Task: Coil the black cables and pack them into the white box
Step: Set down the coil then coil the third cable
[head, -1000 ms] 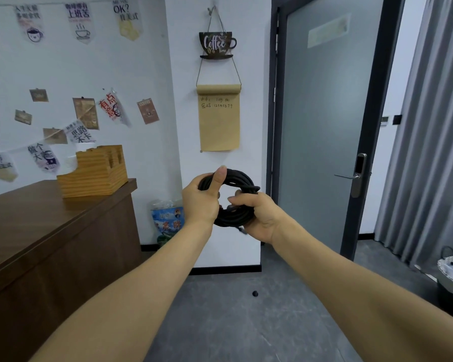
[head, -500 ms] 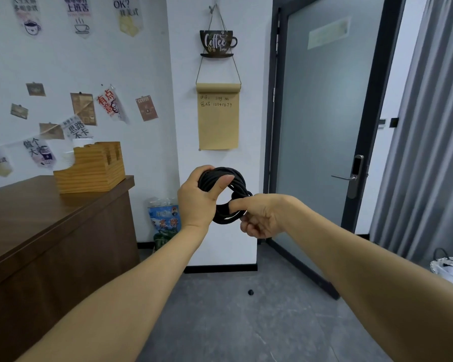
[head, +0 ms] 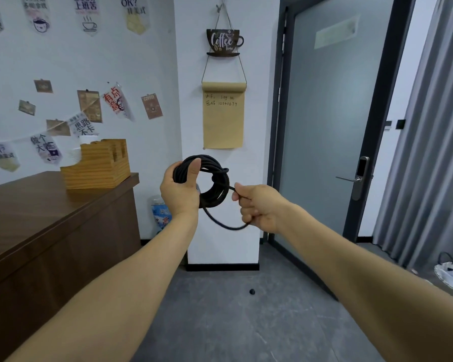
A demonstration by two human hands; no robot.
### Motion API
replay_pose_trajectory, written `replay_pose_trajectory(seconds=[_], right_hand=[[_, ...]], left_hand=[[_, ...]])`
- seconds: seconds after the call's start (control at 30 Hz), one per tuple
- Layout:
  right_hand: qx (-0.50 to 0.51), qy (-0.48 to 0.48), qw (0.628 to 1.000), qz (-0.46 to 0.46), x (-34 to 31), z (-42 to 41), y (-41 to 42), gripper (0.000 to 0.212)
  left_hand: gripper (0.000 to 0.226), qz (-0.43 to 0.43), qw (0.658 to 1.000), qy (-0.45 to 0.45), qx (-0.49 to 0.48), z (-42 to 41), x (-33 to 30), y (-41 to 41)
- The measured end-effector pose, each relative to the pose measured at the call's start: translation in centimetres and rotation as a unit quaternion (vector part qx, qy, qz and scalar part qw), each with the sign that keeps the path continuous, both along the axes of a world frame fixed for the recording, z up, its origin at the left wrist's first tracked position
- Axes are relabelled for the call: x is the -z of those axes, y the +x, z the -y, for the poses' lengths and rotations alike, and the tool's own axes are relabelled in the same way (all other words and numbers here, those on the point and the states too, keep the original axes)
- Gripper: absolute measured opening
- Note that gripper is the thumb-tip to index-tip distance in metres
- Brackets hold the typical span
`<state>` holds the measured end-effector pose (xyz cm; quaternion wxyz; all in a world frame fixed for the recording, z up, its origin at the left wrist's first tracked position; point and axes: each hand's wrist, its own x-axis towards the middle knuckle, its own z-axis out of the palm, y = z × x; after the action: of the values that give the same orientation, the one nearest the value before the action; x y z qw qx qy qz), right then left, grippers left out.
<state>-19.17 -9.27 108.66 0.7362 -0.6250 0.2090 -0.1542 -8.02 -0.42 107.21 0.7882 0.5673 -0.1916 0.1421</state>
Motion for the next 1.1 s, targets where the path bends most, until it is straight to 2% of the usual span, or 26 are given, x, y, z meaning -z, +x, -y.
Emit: replay_pose_trajectory(seconds=[0.1,0.17,0.23,0.37,0.4,0.53,0.63,0.7,0.9,1.03,1.1], right_hand=[[-0.046,-0.176,0.978,-0.103,-0.3,0.6,-0.3,0.034],[-0.037,-0.325,0.935,-0.141,-0.2,0.5,-0.2,0.037],[0.0,-0.446,0.884,-0.14,0.3,0.5,0.1,0.04],[0.095,-0.528,0.833,-0.133,1.8,1.4,0.4,0.039],[0.106,-0.521,0.839,-0.117,2.1,1.5,0.4,0.039],[0.118,-0.417,0.901,-0.023,3.0,1.0,0.5,0.037],[0.132,-0.343,0.93,0.01,2.9,0.3,1.3,0.045],[0.141,-0.29,0.946,0.032,2.7,-0.3,2.0,0.051],[0.114,-0.167,0.977,0.064,2.3,-1.5,2.2,0.06],[0.157,-0.088,0.981,0.073,2.3,-1.6,2.1,0.027],[0.171,-0.036,0.98,0.096,2.2,-1.8,2.1,0.016]], left_hand=[[0.043,-0.036,0.999,-0.01,0.007,0.0,0.0,-0.1],[0.041,-0.073,0.997,-0.019,0.014,0.3,0.0,-0.4],[0.038,-0.117,0.992,-0.037,0.023,0.6,0.0,-0.8],[0.056,-0.224,0.972,-0.066,0.031,1.2,0.4,-1.9],[0.058,-0.247,0.965,-0.076,0.037,1.3,0.6,-2.1],[0.06,-0.314,0.937,-0.135,0.072,1.8,1.1,-2.6],[0.051,-0.341,0.92,-0.173,0.082,2.1,1.0,-2.5],[0.049,-0.344,0.915,-0.193,0.087,2.1,0.7,-2.6],[0.04,-0.291,0.933,-0.191,0.092,2.4,1.0,-3.0],[0.054,-0.282,0.928,-0.203,0.136,2.7,1.8,-3.4],[0.048,-0.267,0.929,-0.203,0.155,3.0,1.9,-3.6]])
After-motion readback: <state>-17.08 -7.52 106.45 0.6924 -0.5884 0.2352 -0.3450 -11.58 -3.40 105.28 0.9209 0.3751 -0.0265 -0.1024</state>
